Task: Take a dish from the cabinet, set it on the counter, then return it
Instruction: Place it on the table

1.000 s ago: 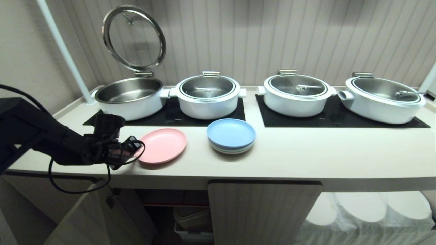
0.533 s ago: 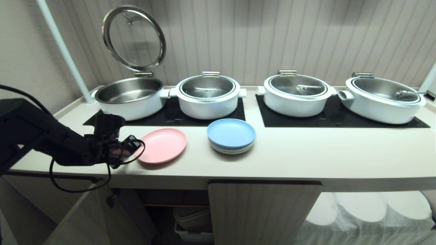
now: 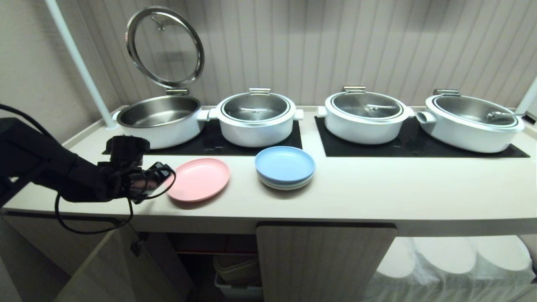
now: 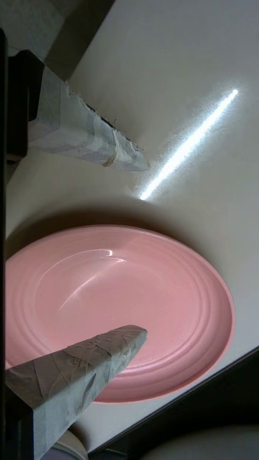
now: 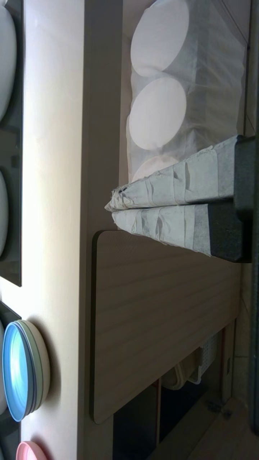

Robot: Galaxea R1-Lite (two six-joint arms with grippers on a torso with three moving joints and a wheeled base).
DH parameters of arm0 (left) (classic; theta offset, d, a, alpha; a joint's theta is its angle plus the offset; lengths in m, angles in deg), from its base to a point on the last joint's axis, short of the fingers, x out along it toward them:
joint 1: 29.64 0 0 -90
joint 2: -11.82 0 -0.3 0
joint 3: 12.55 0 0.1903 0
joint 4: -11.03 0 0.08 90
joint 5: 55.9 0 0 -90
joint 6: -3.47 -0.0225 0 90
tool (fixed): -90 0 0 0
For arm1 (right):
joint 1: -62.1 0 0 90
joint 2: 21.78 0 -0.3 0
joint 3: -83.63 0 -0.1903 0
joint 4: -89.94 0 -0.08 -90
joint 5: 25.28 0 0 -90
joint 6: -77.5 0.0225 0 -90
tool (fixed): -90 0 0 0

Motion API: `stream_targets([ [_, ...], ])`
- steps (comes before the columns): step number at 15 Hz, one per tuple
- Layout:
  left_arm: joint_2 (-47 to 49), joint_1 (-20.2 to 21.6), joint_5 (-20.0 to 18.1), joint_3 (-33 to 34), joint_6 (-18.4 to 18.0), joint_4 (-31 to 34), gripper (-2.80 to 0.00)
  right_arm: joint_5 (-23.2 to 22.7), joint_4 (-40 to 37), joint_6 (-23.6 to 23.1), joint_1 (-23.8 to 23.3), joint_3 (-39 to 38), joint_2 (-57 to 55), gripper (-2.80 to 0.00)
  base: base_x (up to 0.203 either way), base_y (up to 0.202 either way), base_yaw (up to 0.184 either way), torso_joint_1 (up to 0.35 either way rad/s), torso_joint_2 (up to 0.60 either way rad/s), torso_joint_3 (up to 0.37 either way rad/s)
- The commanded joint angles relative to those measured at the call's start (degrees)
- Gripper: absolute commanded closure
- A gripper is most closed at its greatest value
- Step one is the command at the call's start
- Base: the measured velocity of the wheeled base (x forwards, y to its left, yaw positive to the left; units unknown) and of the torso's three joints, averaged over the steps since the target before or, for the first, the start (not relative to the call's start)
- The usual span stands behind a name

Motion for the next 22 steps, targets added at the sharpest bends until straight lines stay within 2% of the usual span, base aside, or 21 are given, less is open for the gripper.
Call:
stream_targets([
  [1, -1.95, -0.1, 0.11, 0.32, 0.18, -1.57, -2.8, 0.0, 0.0, 0.0, 0.01, -0.02, 0.0, 0.0, 0.0, 0.0, 0.0, 0.0, 0.0, 0.0],
  [3, -2.77, -0.13, 0.28, 2.17, -0.94, -4.92, -2.8, 0.0, 0.0, 0.0, 0.01, -0.02, 0.0, 0.0, 0.0, 0.0, 0.0, 0.0, 0.0, 0.0],
  [8, -5.4, -0.13, 0.38, 9.09, -8.16, -13.51, -2.8, 0.0, 0.0, 0.0, 0.01, -0.02, 0.0, 0.0, 0.0, 0.0, 0.0, 0.0, 0.0, 0.0],
  [12, -7.92, -0.31, 0.33, 15.89, -11.7, -19.47, -2.8, 0.0, 0.0, 0.0, 0.01, 0.02, 0.0, 0.0, 0.0, 0.0, 0.0, 0.0, 0.0, 0.0],
  [17, -9.06, -0.49, 0.02, 25.72, -17.71, -31.56, -2.8, 0.0, 0.0, 0.0, 0.01, -0.02, 0.0, 0.0, 0.0, 0.0, 0.0, 0.0, 0.0, 0.0],
  [22, -9.46, -1.54, -0.06, 27.43, -18.84, -33.2, -2.8, 0.0, 0.0, 0.0, 0.01, -0.02, 0.0, 0.0, 0.0, 0.0, 0.0, 0.0, 0.0, 0.0],
])
